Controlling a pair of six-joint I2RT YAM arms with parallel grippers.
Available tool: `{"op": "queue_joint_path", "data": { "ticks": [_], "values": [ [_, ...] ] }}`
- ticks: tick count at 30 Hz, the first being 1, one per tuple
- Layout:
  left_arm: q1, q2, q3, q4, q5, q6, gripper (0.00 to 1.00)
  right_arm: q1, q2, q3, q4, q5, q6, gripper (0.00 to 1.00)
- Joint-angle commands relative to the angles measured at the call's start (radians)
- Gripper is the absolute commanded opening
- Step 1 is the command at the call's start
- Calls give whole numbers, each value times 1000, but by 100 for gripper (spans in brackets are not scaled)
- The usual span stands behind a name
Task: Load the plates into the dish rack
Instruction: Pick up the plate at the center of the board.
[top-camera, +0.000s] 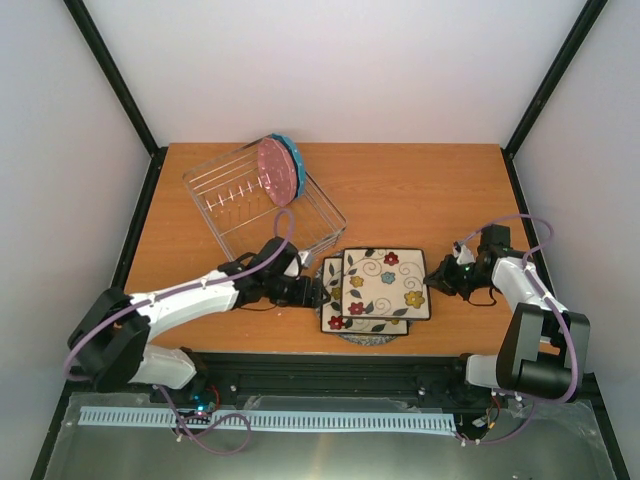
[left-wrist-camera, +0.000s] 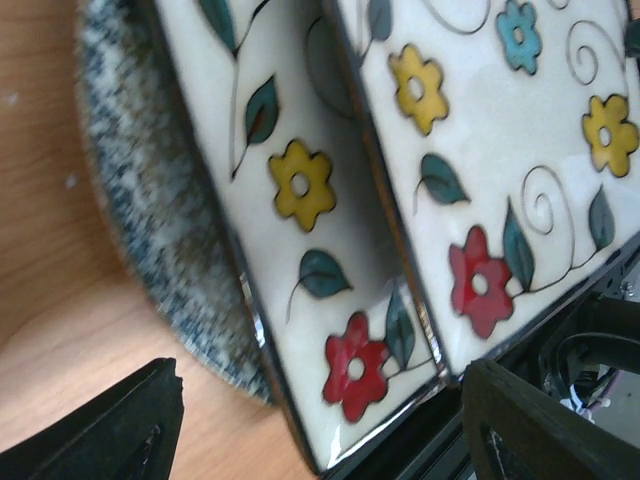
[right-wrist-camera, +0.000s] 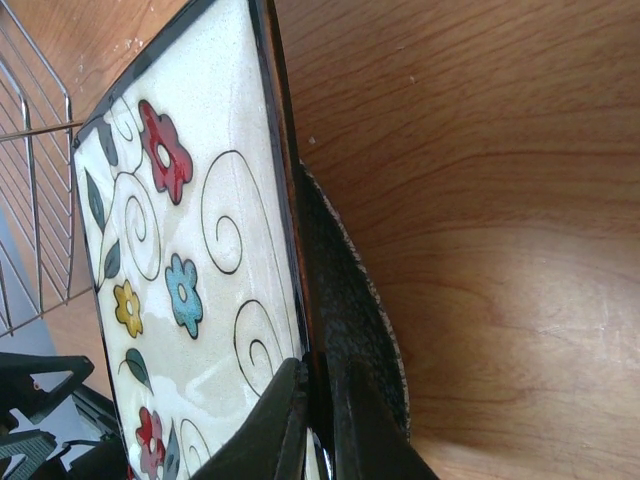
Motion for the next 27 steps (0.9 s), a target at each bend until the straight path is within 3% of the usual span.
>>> {"op": "queue_joint_path", "data": {
  "ticks": [1,14,27],
  "values": [
    [5,69,83,100,65,19,76,-14,-8,9,9,25,20,3],
    [-32,100,62,210,146,-107,72,-14,-7,12,5,15,16,3],
    [-53,305,84,374,170,-147,67,-11,-8,6,10,4,18,3]
  ]
}}
